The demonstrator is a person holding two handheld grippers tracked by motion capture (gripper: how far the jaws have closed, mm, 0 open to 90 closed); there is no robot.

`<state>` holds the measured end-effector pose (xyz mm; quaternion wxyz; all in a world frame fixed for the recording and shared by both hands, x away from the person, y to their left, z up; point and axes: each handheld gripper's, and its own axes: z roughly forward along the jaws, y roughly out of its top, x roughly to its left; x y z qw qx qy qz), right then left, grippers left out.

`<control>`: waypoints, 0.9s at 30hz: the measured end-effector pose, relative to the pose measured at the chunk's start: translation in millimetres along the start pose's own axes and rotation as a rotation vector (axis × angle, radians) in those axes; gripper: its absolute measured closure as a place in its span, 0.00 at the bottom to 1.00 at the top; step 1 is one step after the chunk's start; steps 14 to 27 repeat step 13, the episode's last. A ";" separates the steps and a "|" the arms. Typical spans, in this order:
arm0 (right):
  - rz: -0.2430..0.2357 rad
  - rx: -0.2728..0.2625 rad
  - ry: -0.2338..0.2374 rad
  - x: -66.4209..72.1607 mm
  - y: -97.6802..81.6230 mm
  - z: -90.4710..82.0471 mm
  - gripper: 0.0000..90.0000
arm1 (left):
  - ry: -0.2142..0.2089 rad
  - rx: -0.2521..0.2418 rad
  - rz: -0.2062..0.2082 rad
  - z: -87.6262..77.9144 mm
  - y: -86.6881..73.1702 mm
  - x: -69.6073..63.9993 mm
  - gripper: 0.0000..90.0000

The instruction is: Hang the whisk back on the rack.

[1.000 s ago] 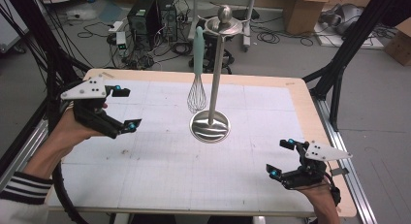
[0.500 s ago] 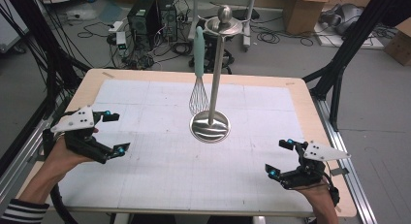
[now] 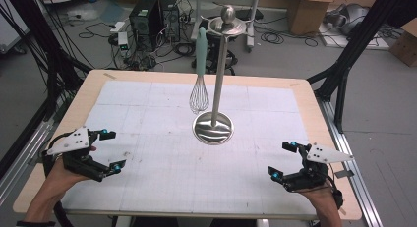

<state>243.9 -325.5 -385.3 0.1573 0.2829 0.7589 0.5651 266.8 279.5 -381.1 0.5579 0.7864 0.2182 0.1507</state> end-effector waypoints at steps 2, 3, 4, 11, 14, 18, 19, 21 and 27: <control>-0.002 0.005 0.002 -0.1 -0.5 0.5 0.01 | 0.005 -0.011 0.000 -1.9 -3.7 -0.7 0.02; -0.001 0.004 0.002 -0.1 -0.8 0.9 0.01 | 0.000 -0.019 0.000 -2.5 -5.1 -0.7 0.02; 0.000 0.005 0.002 -0.2 -1.0 1.3 0.01 | -0.002 -0.010 -0.002 -2.5 -5.2 -0.6 0.02; -0.002 0.007 0.001 0.1 -1.2 2.1 0.01 | 0.005 -0.040 -0.016 -8.4 -8.0 0.4 0.02; -0.001 0.008 0.001 0.1 -1.1 1.3 0.01 | 0.009 -0.043 -0.016 -10.6 -7.5 0.3 0.02; -0.001 0.008 0.001 0.1 -1.1 1.3 0.01 | 0.009 -0.043 -0.016 -10.6 -7.5 0.3 0.02; -0.001 0.008 0.001 0.1 -1.1 1.3 0.01 | 0.009 -0.043 -0.016 -10.6 -7.5 0.3 0.02; -0.001 0.008 0.001 0.1 -1.1 1.3 0.01 | 0.009 -0.043 -0.016 -10.6 -7.5 0.3 0.02; -0.001 0.008 0.001 0.1 -1.1 1.3 0.01 | 0.009 -0.043 -0.016 -10.6 -7.5 0.3 0.02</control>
